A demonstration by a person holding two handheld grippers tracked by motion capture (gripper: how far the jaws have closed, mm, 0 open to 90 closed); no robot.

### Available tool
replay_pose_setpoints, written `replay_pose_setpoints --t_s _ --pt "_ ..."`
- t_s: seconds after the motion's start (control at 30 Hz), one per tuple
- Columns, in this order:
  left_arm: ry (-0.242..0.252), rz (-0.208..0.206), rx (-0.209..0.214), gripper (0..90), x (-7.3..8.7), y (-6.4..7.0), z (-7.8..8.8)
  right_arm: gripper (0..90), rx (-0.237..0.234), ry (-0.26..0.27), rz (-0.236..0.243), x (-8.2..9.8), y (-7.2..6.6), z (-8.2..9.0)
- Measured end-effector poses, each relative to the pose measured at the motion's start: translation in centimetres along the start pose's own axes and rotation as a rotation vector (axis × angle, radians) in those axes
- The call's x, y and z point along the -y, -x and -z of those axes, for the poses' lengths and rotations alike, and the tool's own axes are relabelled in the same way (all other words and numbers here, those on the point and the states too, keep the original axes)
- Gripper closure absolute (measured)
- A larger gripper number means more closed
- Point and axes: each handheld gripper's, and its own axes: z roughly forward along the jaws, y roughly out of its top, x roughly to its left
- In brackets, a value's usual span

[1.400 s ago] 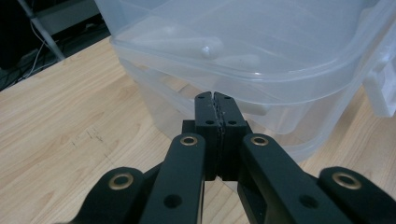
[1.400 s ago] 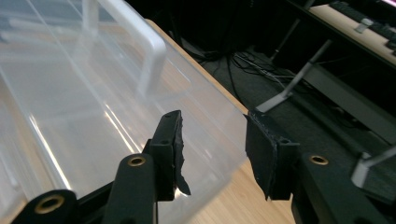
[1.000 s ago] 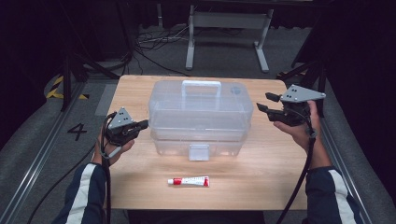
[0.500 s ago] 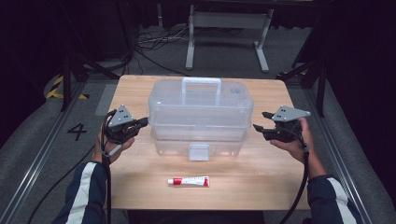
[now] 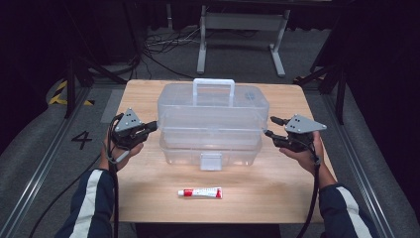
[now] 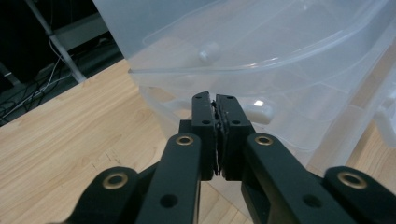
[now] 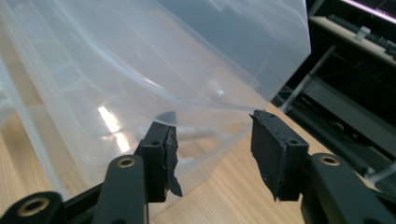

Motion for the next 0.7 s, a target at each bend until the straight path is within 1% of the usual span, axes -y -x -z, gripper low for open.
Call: replay_pose_setpoints --t_s 0.03,0.1,0.17,0.27,0.3,0.33,0.4,0.47,0.53,0.6,0.63,0.7 --pt "-0.004 -0.006 -0.002 84.3 -0.1 0.1 0.1 55.0 0.000 0.013 0.010 -0.1 -0.2 0.0" --pt "-0.005 -0.022 -0.007 82.2 -0.1 0.4 0.5 57.8 0.008 0.024 0.036 -0.2 -0.6 -0.1" --pt "0.001 -0.025 -0.010 80.5 -0.2 0.6 1.0 62.7 0.020 0.036 0.055 -0.3 -0.9 -0.1" --pt "0.007 -0.015 -0.006 75.3 0.1 0.9 1.8 65.0 0.044 0.061 0.053 -0.4 -0.9 0.0" --pt "0.008 -0.008 -0.001 74.6 0.3 1.0 1.9 66.9 0.045 0.070 0.051 -0.4 -0.9 0.0" --pt "0.003 -0.011 0.001 72.7 0.4 1.2 2.1 67.8 0.050 0.080 0.047 -0.5 -0.9 0.0" --pt "-0.017 -0.020 0.006 65.4 0.7 1.9 2.3 69.2 0.068 0.096 0.045 -0.7 -0.9 0.1" --pt "-0.020 -0.019 0.027 58.9 0.9 2.5 2.4 70.7 0.087 0.106 0.047 -0.8 -1.0 0.1" --pt "-0.037 -0.025 0.048 53.2 1.1 3.2 2.3 71.6 0.100 0.118 0.038 -1.0 -1.0 0.2" --pt "-0.057 -0.047 0.074 48.7 1.4 4.2 2.0 72.3 0.114 0.125 0.038 -1.0 -1.0 0.1" --pt "-0.065 -0.056 0.080 46.1 1.5 4.6 1.8 72.7 0.120 0.128 0.039 -1.1 -1.0 0.1" --pt "-0.090 -0.079 0.077 43.6 1.7 5.1 1.2 73.5 0.137 0.131 0.042 -1.2 -1.0 0.1"
